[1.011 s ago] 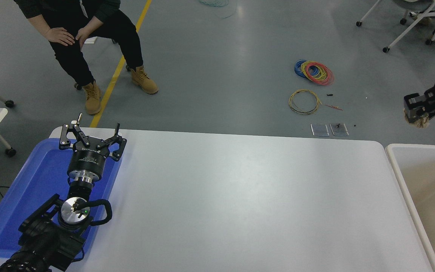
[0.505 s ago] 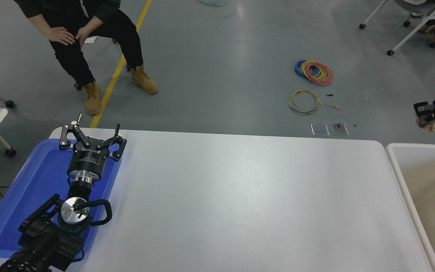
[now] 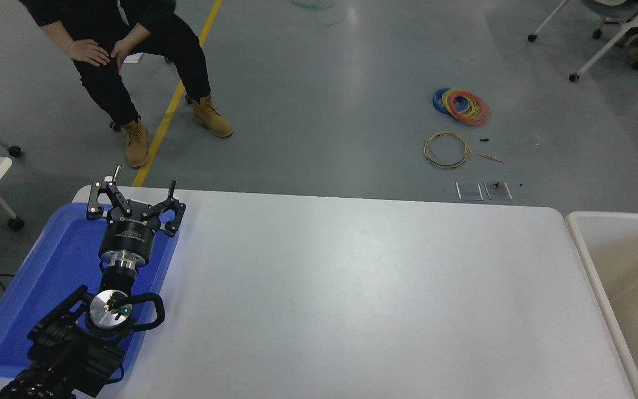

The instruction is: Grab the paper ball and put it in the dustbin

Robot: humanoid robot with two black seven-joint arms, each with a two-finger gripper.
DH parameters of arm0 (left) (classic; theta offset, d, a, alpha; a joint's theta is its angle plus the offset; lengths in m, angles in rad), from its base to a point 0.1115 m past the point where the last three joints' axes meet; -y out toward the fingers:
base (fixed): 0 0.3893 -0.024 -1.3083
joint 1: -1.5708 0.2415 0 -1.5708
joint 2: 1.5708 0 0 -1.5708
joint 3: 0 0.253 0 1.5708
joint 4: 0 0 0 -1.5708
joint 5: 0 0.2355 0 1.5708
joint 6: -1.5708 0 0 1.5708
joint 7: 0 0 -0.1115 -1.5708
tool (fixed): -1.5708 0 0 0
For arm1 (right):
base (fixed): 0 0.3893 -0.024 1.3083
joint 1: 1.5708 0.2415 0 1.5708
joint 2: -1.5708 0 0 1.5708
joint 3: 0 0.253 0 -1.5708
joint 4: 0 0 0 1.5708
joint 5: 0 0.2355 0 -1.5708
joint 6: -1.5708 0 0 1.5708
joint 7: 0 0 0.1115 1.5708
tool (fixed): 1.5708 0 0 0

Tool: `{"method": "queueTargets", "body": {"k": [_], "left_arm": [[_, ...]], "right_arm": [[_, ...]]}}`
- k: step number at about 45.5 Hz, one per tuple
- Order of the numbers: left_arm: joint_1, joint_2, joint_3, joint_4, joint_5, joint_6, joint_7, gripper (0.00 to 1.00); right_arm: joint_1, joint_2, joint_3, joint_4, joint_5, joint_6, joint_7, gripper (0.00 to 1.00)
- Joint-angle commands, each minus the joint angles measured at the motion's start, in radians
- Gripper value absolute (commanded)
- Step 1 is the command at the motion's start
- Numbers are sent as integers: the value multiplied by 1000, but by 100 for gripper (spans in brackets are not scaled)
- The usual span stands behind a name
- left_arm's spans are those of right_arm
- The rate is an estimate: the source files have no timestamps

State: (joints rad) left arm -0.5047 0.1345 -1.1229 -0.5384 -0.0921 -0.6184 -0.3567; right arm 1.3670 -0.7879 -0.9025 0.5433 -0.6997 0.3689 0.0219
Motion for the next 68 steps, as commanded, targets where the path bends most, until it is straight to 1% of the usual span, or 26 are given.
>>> {"method": "queueTargets", "body": {"k": [1, 6, 14, 24, 36, 51, 52, 55, 59, 61, 62, 63, 68], "left_arm": [[0, -1, 0, 0, 0, 0, 1, 100], [0, 1, 0, 0, 0, 0, -1, 100], [0, -1, 0, 0, 0, 0, 1, 100], [0, -1, 0, 0, 0, 0, -1, 100], [0, 1, 0, 0, 0, 0, 1, 100], [0, -1, 0, 0, 0, 0, -1, 100], [0, 0, 0, 0, 0, -1, -1, 100], [0, -1, 0, 0, 0, 0, 1, 100], [0, 1, 0, 0, 0, -1, -1, 100], [0, 1, 0, 0, 0, 0, -1, 100], [0, -1, 0, 0, 0, -1, 1, 100], [0, 0, 0, 0, 0, 0, -1, 100], [0, -1, 0, 0, 0, 0, -1, 100]], "right_arm": [[-319, -2, 226, -212, 49, -119, 0, 0], [-407, 27, 300, -259, 81, -194, 0, 0], [-520, 59, 373, -269, 189, -289, -2, 0], [-615, 116, 419, -270, 261, -355, -2, 0], [-712, 196, 507, -310, 272, -380, -2, 0], [-718, 214, 516, -316, 272, -380, -3, 0], [-718, 214, 517, -321, 272, -380, -3, 6], [-718, 217, 517, -328, 272, -383, -5, 28], [-715, 220, 517, -330, 272, -396, -3, 72], [-714, 220, 517, -330, 276, -406, -3, 89], [-714, 220, 517, -330, 278, -407, -3, 95], [-712, 219, 517, -330, 278, -409, -3, 98], [-710, 219, 517, -325, 278, -404, -3, 100]]}}
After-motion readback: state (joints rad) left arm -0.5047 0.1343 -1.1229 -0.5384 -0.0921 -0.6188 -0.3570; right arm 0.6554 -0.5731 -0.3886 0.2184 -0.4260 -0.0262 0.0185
